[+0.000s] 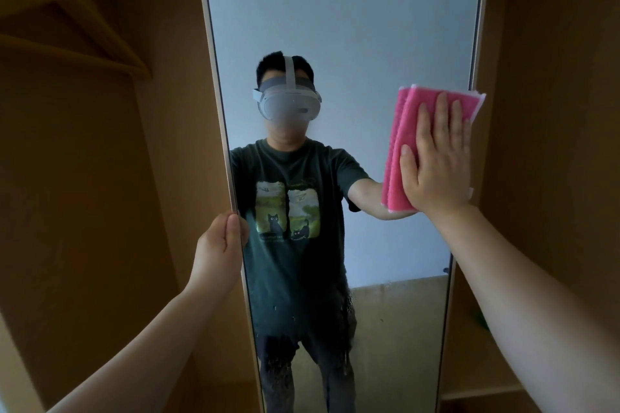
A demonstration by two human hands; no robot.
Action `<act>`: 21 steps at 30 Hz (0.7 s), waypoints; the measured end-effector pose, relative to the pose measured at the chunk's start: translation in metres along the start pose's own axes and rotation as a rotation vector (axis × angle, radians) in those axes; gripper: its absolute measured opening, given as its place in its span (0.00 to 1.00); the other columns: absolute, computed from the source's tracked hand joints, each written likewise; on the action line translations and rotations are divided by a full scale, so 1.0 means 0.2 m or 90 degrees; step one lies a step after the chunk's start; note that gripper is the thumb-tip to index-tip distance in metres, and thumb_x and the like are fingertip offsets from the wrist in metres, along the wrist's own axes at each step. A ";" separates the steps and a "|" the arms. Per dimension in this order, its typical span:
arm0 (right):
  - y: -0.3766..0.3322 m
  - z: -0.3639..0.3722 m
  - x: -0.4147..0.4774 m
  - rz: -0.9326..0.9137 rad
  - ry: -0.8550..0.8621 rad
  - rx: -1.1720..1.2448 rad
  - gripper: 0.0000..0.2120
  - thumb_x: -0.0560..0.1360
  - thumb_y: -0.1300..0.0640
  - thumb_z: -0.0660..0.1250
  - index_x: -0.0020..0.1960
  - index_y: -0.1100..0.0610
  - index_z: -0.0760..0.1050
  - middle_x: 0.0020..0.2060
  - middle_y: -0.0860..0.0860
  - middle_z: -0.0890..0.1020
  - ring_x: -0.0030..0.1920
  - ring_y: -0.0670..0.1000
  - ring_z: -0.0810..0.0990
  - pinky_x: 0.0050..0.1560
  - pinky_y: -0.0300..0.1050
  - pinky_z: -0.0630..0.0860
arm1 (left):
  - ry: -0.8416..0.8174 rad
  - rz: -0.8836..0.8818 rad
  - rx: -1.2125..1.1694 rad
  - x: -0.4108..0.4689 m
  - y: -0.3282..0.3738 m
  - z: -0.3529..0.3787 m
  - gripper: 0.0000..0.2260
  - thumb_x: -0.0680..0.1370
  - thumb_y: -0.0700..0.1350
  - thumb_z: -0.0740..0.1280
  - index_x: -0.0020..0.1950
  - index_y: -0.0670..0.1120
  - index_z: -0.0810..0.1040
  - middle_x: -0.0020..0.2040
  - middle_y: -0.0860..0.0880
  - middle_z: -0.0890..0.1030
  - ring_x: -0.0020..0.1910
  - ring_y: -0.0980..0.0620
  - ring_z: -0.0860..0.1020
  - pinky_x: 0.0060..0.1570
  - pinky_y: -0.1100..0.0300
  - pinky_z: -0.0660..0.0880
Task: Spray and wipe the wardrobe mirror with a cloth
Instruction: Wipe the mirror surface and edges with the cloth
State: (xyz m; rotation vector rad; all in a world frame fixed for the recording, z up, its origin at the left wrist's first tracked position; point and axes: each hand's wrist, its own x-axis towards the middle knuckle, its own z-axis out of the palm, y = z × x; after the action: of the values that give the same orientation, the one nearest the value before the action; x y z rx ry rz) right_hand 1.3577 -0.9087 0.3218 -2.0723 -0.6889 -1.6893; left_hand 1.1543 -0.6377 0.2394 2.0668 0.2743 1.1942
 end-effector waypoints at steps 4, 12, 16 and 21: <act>0.01 0.02 -0.12 0.001 -0.018 0.004 0.29 0.82 0.45 0.45 0.79 0.56 0.45 0.77 0.61 0.55 0.78 0.61 0.50 0.77 0.56 0.43 | -0.009 -0.009 -0.005 0.00 0.01 0.00 0.16 0.83 0.49 0.52 0.41 0.48 0.74 0.37 0.44 0.77 0.34 0.51 0.74 0.33 0.57 0.72; 0.01 0.05 -0.38 0.004 -0.048 0.028 0.29 0.82 0.45 0.45 0.79 0.56 0.45 0.77 0.58 0.51 0.78 0.60 0.48 0.77 0.58 0.45 | -0.004 -0.015 -0.003 -0.01 0.03 -0.01 0.15 0.83 0.49 0.52 0.42 0.48 0.74 0.38 0.44 0.77 0.36 0.50 0.74 0.34 0.58 0.72; 0.00 0.08 -0.58 0.009 -0.078 0.037 0.29 0.82 0.45 0.44 0.79 0.56 0.43 0.77 0.59 0.51 0.78 0.61 0.49 0.77 0.60 0.47 | 0.000 -0.013 -0.014 -0.02 0.01 0.00 0.15 0.83 0.48 0.52 0.42 0.49 0.74 0.37 0.46 0.77 0.36 0.55 0.74 0.34 0.61 0.71; -0.01 0.09 -0.72 0.017 -0.090 0.043 0.30 0.82 0.45 0.44 0.79 0.58 0.46 0.77 0.60 0.53 0.77 0.63 0.50 0.77 0.60 0.46 | 0.042 -0.020 -0.035 -0.03 0.02 0.02 0.15 0.83 0.49 0.53 0.40 0.51 0.74 0.35 0.47 0.76 0.34 0.58 0.75 0.32 0.64 0.71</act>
State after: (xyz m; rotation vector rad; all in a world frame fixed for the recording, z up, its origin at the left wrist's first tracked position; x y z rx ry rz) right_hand 1.3489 -0.9155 0.1775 -2.1591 -0.7480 -1.4953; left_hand 1.1535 -0.6467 0.2366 1.9713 0.3004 1.2379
